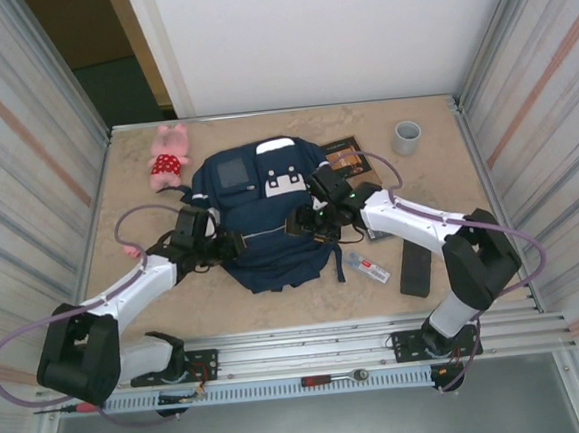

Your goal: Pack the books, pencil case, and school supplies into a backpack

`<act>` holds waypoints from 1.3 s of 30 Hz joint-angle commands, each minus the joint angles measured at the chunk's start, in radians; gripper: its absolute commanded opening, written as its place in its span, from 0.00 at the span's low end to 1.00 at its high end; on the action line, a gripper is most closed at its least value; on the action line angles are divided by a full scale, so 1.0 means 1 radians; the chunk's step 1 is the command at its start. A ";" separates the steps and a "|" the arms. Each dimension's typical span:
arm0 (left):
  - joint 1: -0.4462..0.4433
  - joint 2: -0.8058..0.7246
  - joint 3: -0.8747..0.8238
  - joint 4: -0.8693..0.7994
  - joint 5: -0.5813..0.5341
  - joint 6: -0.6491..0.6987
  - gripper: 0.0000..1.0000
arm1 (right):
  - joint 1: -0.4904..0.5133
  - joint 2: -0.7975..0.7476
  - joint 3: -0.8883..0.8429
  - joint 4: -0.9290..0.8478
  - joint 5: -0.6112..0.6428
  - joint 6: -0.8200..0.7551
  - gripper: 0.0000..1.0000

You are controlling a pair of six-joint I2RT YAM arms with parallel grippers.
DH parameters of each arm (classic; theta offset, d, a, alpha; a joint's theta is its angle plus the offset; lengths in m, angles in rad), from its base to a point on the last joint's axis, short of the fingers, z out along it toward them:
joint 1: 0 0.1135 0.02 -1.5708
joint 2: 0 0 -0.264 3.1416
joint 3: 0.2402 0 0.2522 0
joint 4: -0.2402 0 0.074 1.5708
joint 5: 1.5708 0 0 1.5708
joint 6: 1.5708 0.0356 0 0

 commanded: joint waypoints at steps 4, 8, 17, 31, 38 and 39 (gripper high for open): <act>0.000 -0.005 -0.062 0.017 -0.069 -0.046 0.47 | 0.084 0.052 -0.076 0.158 0.031 0.085 0.63; 0.017 -0.042 -0.068 -0.001 -0.081 -0.057 0.47 | 0.135 0.088 -0.054 0.205 0.041 0.119 0.64; 0.030 -0.247 0.065 -0.191 -0.183 0.029 0.56 | 0.111 -0.021 0.073 0.061 0.031 0.054 0.72; 0.093 -0.055 0.339 -0.168 0.053 0.153 0.58 | -0.442 -0.100 0.147 -0.255 -0.034 -0.340 0.73; -0.123 0.265 0.578 -0.095 0.017 0.273 0.55 | -0.571 0.078 0.236 -0.112 -0.024 -0.419 0.72; -0.142 0.319 0.613 -0.072 0.014 0.293 0.55 | -0.573 0.104 0.254 -0.084 -0.026 -0.412 0.72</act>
